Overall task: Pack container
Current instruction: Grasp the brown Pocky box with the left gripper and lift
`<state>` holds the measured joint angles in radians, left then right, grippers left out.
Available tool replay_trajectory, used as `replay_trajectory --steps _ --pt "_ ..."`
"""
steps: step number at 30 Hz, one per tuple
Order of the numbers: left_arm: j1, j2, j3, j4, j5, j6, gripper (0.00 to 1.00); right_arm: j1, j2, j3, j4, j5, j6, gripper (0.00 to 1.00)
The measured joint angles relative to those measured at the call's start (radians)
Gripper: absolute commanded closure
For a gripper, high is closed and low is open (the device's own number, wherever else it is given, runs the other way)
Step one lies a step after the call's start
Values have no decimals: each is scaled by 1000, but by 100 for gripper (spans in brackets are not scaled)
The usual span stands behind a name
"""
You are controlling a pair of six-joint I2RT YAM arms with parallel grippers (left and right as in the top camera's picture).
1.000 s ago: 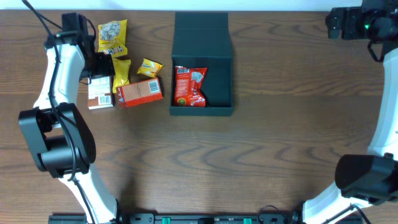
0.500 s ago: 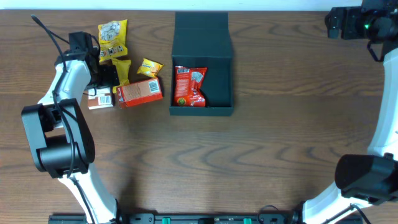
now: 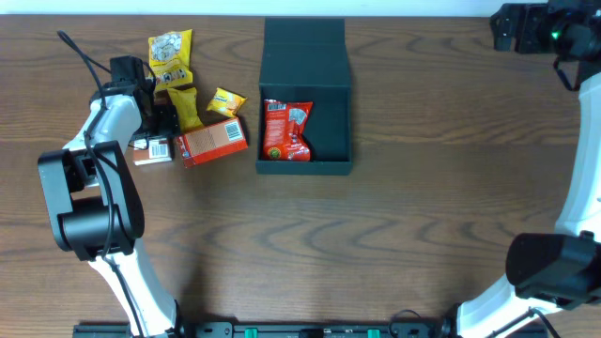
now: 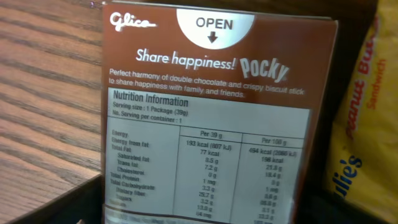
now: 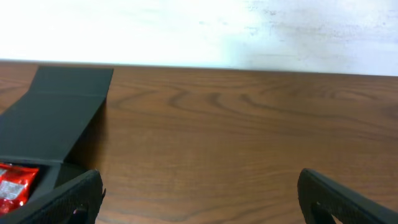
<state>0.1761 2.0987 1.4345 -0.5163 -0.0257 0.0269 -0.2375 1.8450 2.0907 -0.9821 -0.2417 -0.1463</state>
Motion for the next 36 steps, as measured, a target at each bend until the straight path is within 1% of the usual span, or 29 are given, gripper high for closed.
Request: replay_trajectory --steps 1,3,7,9,11,16,18,20,22,26,32,33,34,36 --pt "0 0 0 0 0 4 38 0 0 0 1 -3 3 1" --pt "0 -3 0 1 -1 2 43 0 0 0 1 -6 7 1" --pt "0 -6 12 -11 -2 0 44 0 0 0 1 -12 11 1" --pt "0 -6 32 -43 -7 0 44 0 0 0 3 -13 11 1" --pt "0 -2 79 -107 -15 0 44 0 0 0 8 -13 11 1" --pt "0 9 332 -299 -53 -1 45 0 0 0 19 -14 11 1" --pt "-2 9 412 -348 -56 -8 45 0 0 0 21 -14 11 1" --pt "-9 9 489 -406 -52 -28 47 0 0 0 27 -14 11 1" --pt "-26 9 539 -431 -32 -49 47 0 0 0 34 -13 11 1" --pt "-107 9 579 -445 24 -88 47 0 0 0 35 1 11 1" --pt "-335 9 579 -445 62 -171 47 -9 0 0 38 42 11 1" --pt "-411 9 579 -444 72 -200 46 -14 0 0 39 45 12 1" --pt "-446 9 579 -443 73 -215 46 -19 0 0 40 48 12 1" --pt "-515 9 579 -433 75 -243 44 -31 0 0 43 52 12 1"
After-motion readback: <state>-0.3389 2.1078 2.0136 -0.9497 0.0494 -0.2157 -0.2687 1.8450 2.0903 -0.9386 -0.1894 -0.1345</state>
